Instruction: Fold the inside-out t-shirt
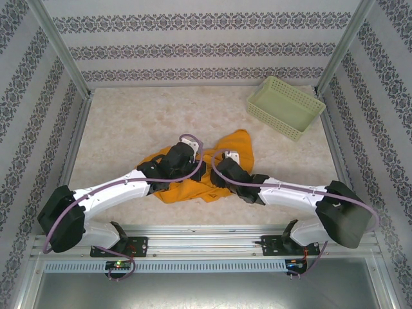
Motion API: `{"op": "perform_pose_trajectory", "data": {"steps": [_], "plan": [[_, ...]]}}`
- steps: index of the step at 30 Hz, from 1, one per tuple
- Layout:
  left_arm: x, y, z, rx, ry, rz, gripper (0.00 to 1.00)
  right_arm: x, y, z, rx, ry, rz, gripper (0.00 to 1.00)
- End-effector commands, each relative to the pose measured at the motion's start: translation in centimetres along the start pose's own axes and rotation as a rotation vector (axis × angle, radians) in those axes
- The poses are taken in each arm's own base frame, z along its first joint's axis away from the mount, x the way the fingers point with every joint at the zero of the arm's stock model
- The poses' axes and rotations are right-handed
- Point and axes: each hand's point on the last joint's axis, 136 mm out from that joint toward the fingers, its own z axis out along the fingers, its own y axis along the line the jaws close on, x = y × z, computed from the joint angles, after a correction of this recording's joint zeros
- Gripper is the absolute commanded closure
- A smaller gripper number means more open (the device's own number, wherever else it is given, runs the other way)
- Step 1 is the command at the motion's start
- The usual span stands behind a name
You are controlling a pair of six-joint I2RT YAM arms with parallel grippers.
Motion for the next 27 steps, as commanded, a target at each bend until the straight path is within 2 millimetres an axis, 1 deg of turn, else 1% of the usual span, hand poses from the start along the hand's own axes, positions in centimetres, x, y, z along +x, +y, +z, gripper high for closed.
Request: {"op": "perform_pose_trajectory", "data": {"steps": [1, 4, 6, 7, 9, 11, 14, 16, 19, 22, 25, 27], "plan": [[-0.5, 0.9, -0.7, -0.042, -0.014, 0.005, 0.96, -0.5, -0.3, 0.6, -0.001, -0.010, 0.030, 0.52], [-0.2, 1.2, -0.5, -0.050, -0.007, 0.004, 0.96, -0.4, 0.0, 1.3, -0.034, 0.023, 0.054, 0.46], [-0.2, 1.3, -0.4, -0.054, -0.006, 0.001, 0.96, -0.2, 0.4, 1.9, -0.048, 0.043, 0.048, 0.46], [-0.2, 1.4, -0.4, -0.057, -0.008, 0.001, 0.96, -0.2, 0.6, 2.1, -0.052, 0.052, 0.043, 0.47], [-0.3, 1.7, -0.5, -0.066, -0.010, -0.002, 0.96, -0.1, 1.1, 2.2, -0.068, 0.064, 0.033, 0.59], [-0.4, 2.3, -0.5, -0.087, -0.011, -0.013, 0.95, -0.5, 1.4, 1.8, -0.079, 0.054, 0.023, 0.74], [-0.6, 3.2, -0.2, -0.110, -0.003, -0.034, 0.94, -1.3, 1.5, 0.3, -0.064, 0.026, -0.023, 0.92], [-0.8, 4.0, 0.2, -0.143, 0.011, -0.039, 0.93, -1.6, 1.8, -0.9, -0.054, 0.012, -0.068, 1.00], [-1.6, 5.3, 1.1, -0.178, 0.028, -0.076, 0.92, -2.1, 2.4, -2.8, -0.042, -0.016, -0.148, 1.00], [-2.7, 6.6, 1.9, -0.221, 0.053, -0.117, 0.90, -2.6, 3.4, -5.1, -0.047, -0.052, -0.246, 1.00], [-3.5, 8.4, 2.3, -0.301, 0.078, -0.148, 0.90, -2.7, 4.2, -7.2, -0.066, -0.109, -0.330, 1.00], [-3.6, 8.7, 2.3, -0.311, 0.081, -0.158, 0.89, -2.3, 4.6, -8.1, -0.104, -0.135, -0.353, 1.00]]}}
